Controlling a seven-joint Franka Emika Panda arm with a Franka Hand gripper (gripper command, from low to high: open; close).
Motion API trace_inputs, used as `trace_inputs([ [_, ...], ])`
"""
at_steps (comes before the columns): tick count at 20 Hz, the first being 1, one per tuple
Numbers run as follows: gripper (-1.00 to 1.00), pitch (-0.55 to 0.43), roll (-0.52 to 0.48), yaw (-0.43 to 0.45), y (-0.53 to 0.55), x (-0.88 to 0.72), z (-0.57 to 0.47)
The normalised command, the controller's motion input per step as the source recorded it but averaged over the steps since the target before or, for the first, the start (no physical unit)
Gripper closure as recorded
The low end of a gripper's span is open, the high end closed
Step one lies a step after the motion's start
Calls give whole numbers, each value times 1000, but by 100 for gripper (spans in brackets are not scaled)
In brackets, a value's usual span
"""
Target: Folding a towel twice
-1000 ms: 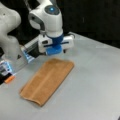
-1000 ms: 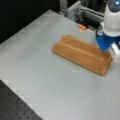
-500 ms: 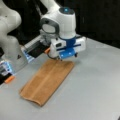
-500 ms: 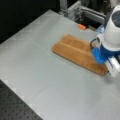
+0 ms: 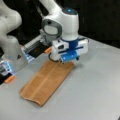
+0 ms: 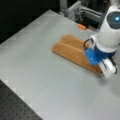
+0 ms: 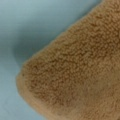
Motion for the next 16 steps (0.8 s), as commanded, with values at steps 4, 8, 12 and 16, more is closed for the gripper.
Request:
trace_inputs([
  [4,-100,167,0,73,282,288,-127],
  [8,-100,133,-62,96,216,119,-62],
  [12,-100,142,-154,101,63,3,-15],
  [16,-100,126,-202,117,-15,-25,4],
])
